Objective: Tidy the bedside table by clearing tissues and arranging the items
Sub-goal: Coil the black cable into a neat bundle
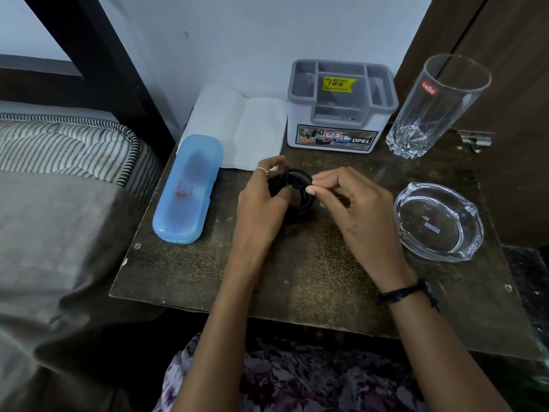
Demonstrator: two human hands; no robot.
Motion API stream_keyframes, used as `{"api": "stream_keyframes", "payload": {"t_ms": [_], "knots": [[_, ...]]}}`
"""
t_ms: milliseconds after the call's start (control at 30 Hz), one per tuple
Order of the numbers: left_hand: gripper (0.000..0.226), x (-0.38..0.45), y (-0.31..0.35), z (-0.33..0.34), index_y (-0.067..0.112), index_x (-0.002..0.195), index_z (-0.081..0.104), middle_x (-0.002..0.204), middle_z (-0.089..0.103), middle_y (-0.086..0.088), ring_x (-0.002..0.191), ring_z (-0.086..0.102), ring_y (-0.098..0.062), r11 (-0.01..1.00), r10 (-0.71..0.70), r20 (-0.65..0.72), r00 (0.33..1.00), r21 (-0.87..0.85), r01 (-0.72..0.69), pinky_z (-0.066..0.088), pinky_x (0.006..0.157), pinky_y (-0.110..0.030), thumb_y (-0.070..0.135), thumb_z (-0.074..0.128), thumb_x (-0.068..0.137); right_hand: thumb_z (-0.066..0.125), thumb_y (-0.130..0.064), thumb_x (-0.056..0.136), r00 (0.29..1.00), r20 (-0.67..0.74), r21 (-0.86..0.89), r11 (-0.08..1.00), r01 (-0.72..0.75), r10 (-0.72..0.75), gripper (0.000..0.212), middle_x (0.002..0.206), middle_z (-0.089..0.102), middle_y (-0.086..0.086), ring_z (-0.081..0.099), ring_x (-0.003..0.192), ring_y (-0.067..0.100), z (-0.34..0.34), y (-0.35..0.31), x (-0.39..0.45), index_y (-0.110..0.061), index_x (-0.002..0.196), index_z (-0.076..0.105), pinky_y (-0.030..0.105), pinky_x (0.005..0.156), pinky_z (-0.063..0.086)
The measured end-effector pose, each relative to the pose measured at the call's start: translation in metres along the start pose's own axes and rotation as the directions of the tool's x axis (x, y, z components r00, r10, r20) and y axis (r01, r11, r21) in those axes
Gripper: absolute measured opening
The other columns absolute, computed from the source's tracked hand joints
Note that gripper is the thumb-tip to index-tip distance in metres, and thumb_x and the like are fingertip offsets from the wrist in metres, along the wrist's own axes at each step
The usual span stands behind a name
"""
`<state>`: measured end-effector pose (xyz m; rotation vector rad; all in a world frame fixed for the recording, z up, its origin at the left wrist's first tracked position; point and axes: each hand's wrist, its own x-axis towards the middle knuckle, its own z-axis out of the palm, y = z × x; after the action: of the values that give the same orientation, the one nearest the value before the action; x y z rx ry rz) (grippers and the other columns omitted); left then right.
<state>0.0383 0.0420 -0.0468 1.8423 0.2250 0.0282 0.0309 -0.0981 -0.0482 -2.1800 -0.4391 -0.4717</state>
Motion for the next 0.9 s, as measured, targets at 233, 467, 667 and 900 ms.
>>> {"api": "stream_keyframes", "payload": {"t_ms": [233, 467, 667, 900], "knots": [[0.049, -0.001, 0.010, -0.007, 0.029, 0.117, 0.045, 0.116, 0.054, 0.003, 0.112, 0.055, -0.015, 0.971, 0.009, 0.124, 0.992, -0.239, 0.021, 0.049, 0.091, -0.027, 0.002, 0.057, 0.078, 0.068, -0.014, 0.083, 0.970, -0.058, 0.194, 0.956, -0.222, 0.237, 0.007, 0.096, 0.069, 0.002, 0.066, 0.088, 0.003, 0.017, -0.008, 0.007, -0.008, 0.085, 0.066, 0.013, 0.080, 0.051], [0.040, 0.002, 0.004, -0.036, 0.017, 0.123, 0.048, 0.119, 0.053, -0.002, 0.103, 0.046, -0.003, 0.967, 0.123, -0.071, 0.990, 0.232, -0.104, 0.035, 0.072, -0.005, 0.005, 0.056, 0.085, 0.070, -0.019, 0.080, 0.940, 0.047, 0.238, 0.910, -0.339, 0.337, 0.009, 0.076, 0.070, -0.003, 0.067, 0.071, 0.004, 0.044, -0.027, 0.014, -0.015, 0.075, 0.064, 0.021, 0.062, 0.052], [0.027, -0.004, 0.008, -0.037, 0.014, 0.119, 0.056, 0.114, 0.063, -0.003, 0.099, 0.055, -0.008, 0.915, 0.245, -0.131, 0.961, 0.359, -0.184, 0.037, 0.078, -0.013, 0.012, 0.048, 0.093, 0.062, -0.035, 0.085, 0.937, 0.017, 0.117, 0.930, -0.347, 0.348, 0.037, 0.064, 0.063, 0.008, 0.059, 0.061, 0.019, 0.050, -0.035, 0.019, -0.006, 0.062, 0.062, 0.035, 0.057, 0.046], [0.033, 0.011, 0.017, -0.031, 0.009, 0.123, 0.056, 0.139, 0.051, -0.002, 0.144, 0.018, -0.016, 0.771, 0.308, -0.139, 0.941, 0.616, -0.161, 0.016, 0.116, -0.041, 0.008, 0.041, 0.094, 0.058, -0.037, 0.087, 0.893, -0.076, -0.108, 0.887, -0.450, 0.444, 0.031, 0.085, 0.071, 0.009, 0.063, 0.086, 0.027, 0.062, -0.030, 0.055, -0.009, 0.084, 0.070, 0.032, 0.067, 0.041]]}}
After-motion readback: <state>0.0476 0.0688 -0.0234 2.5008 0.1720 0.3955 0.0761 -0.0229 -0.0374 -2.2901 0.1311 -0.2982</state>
